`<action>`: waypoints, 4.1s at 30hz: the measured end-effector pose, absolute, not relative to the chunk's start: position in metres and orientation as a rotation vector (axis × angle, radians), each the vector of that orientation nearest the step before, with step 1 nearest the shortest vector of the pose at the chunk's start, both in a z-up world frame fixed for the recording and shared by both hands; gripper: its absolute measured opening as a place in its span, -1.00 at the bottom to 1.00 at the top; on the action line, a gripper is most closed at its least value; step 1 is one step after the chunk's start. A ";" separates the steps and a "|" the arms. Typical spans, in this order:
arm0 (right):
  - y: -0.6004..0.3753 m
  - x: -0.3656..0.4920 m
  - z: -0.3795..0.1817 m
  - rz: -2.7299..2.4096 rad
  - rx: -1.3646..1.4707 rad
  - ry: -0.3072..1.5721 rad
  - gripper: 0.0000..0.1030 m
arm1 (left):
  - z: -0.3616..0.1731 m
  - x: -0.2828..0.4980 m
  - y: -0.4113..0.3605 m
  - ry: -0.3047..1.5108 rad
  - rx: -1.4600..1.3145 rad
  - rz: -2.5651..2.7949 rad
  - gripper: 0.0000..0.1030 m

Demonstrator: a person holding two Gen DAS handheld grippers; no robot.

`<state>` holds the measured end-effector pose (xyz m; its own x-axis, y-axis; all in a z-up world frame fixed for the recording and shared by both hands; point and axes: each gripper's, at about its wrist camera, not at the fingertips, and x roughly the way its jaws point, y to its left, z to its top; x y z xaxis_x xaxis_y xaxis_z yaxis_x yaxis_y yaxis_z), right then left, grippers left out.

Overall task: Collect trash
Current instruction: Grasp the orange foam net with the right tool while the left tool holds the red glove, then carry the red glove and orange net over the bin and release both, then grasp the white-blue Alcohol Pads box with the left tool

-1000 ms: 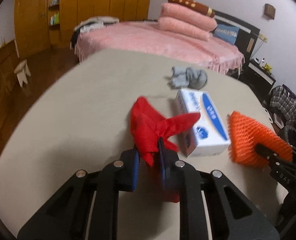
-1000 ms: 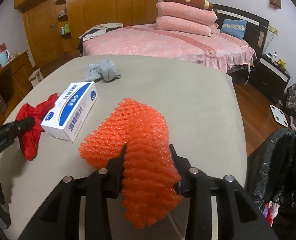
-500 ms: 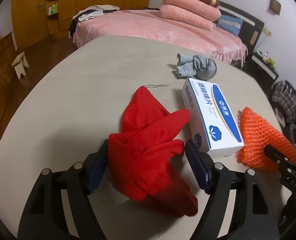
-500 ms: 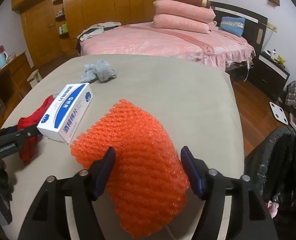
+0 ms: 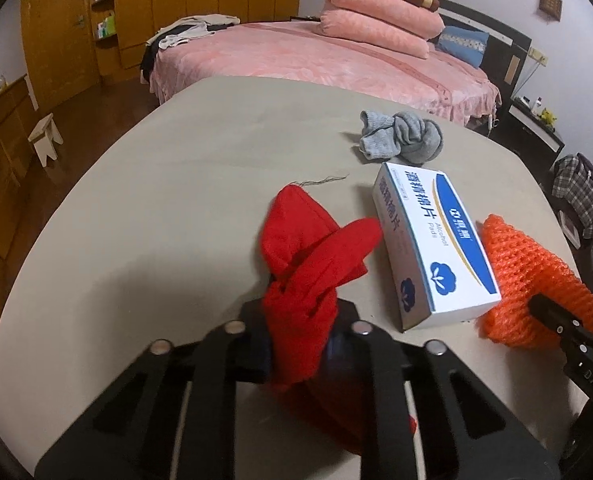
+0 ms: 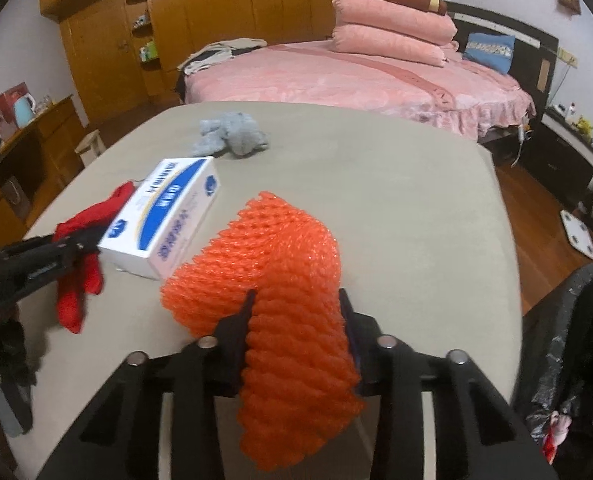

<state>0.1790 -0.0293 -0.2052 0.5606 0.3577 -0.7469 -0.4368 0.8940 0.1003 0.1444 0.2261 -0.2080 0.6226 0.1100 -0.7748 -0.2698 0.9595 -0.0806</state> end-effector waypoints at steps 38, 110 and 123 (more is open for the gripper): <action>-0.192 0.118 -0.070 0.249 0.083 0.547 -0.34 | -0.087 0.130 0.024 0.599 -0.049 -0.166 -0.73; -0.171 0.138 -0.113 0.231 0.056 0.613 0.88 | -0.112 0.137 0.100 0.603 -0.057 0.052 0.73; -0.081 0.180 -0.156 0.295 -0.006 0.677 0.88 | -0.145 0.152 0.155 0.684 -0.092 0.147 0.73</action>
<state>0.1799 -0.0814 -0.1559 0.7393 0.2668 -0.6182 -0.2704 0.9585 0.0903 0.1524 0.1552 -0.1445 0.7655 0.1046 -0.6349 -0.1649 0.9856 -0.0364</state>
